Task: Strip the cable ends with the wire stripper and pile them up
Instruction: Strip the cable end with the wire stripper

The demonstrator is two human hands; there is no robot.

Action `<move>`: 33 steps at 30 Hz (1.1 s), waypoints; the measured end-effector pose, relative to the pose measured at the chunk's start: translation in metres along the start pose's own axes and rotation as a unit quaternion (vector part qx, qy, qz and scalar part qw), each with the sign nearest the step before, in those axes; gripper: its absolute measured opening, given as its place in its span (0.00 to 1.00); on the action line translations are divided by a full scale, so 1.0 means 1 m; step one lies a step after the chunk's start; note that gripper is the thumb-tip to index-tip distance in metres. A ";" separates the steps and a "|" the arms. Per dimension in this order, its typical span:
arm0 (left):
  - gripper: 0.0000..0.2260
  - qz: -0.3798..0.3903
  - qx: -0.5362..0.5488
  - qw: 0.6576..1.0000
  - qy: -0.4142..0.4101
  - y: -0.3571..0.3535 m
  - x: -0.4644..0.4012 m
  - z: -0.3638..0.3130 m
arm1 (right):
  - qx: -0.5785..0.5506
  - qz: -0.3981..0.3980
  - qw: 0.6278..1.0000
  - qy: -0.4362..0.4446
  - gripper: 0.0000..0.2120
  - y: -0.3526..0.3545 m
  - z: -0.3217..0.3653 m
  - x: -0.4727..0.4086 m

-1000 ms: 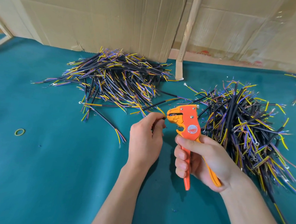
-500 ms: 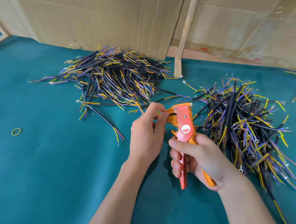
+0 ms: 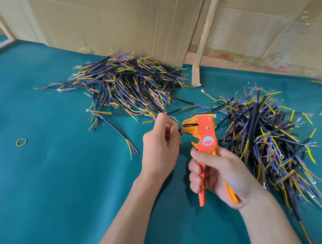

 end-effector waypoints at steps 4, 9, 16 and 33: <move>0.08 -0.004 0.002 1.000 -0.011 0.000 0.000 0.000 | 0.001 -0.025 1.000 0.010 0.15 -0.005 -0.002 -0.001; 0.08 -0.015 -0.011 0.999 -0.028 0.000 -0.001 0.000 | 0.003 -0.064 0.997 0.036 0.20 -0.014 -0.006 -0.001; 0.08 -0.027 0.000 0.999 -0.033 0.001 0.000 -0.001 | -0.051 0.016 0.999 0.000 0.08 -0.007 0.000 0.001; 0.10 -0.024 -0.036 0.996 -0.077 0.002 0.000 0.002 | 0.024 0.030 0.999 -0.015 0.13 0.013 0.010 0.004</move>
Point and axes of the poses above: each hand's wrist, its own x-axis away from the middle knuckle, its own y-axis out of the back of the hand, z = x × y, the point moved 1 cm from there along -x, towards the middle knuckle, and after that the axes turned 15 degrees about -z, right-handed, at the moved point
